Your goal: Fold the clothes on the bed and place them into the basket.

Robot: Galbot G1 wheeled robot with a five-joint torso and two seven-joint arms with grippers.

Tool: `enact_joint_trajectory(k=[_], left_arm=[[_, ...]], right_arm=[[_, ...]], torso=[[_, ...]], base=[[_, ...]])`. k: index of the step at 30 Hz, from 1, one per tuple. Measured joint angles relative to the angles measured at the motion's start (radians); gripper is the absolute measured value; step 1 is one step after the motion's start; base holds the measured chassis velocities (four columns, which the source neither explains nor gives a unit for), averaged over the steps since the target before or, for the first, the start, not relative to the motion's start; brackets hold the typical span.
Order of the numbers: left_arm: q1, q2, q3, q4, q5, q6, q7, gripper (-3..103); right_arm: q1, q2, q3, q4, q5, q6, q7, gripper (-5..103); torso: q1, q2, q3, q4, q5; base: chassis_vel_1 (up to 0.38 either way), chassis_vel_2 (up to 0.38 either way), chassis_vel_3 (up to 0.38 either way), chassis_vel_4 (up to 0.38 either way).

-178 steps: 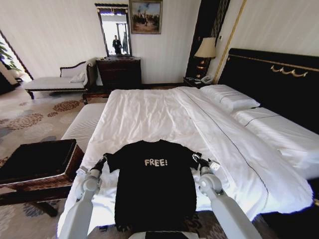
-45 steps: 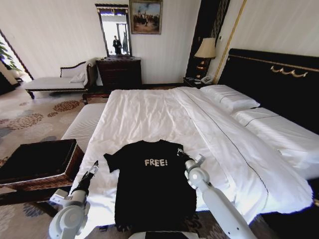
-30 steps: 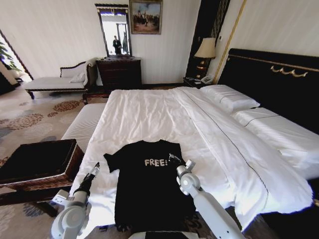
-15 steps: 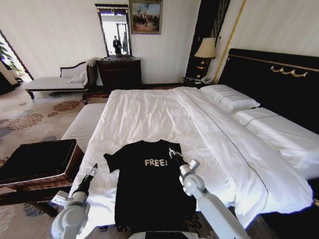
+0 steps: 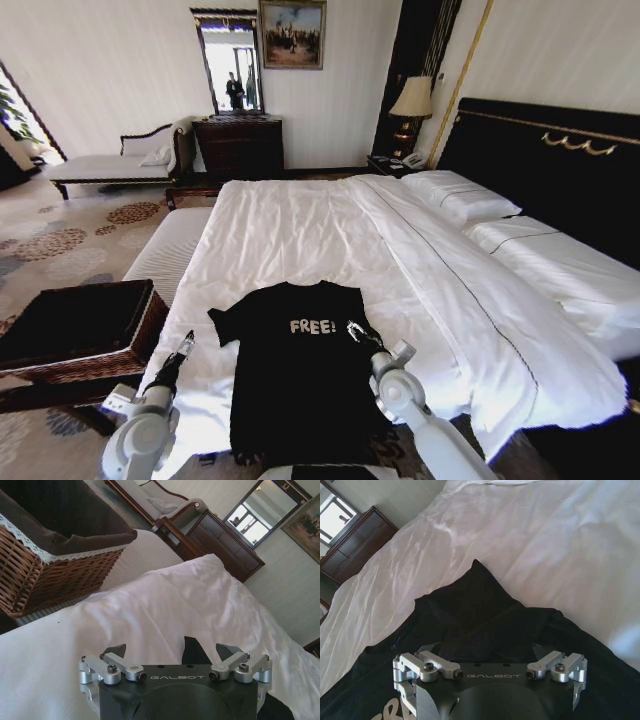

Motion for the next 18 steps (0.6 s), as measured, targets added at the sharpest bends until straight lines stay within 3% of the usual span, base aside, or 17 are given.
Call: enact_joint_trajectory(k=[12, 16, 18], left_arm=[[0.012, -0.01, 0.007, -0.002, 0.008, -0.003, 0.001, 100], [0.015, -0.012, 0.008, -0.004, 0.009, -0.003, 0.002, 100], [0.019, -0.013, 0.007, -0.005, 0.01, -0.005, 0.002, 100]], right_arm=[[-0.055, 0.028, 0.022, 0.061, 0.055, 0.001, 0.014, 103], [-0.048, 0.039, 0.02, 0.048, 0.057, 0.003, 0.011, 94], [-0.041, 0.045, 0.019, 0.037, 0.06, 0.004, 0.01, 84]], torso=[[0.0, 0.0, 0.0, -0.0002, -0.0001], [0.0, 0.0, 0.0, -0.0002, -0.0001], [0.0, 0.0, 0.0, 0.0, -0.0001]], base=[[0.0, 0.0, 0.0, 0.0], [0.0, 0.0, 0.0, 0.0], [0.0, 0.0, 0.0, 0.0]])
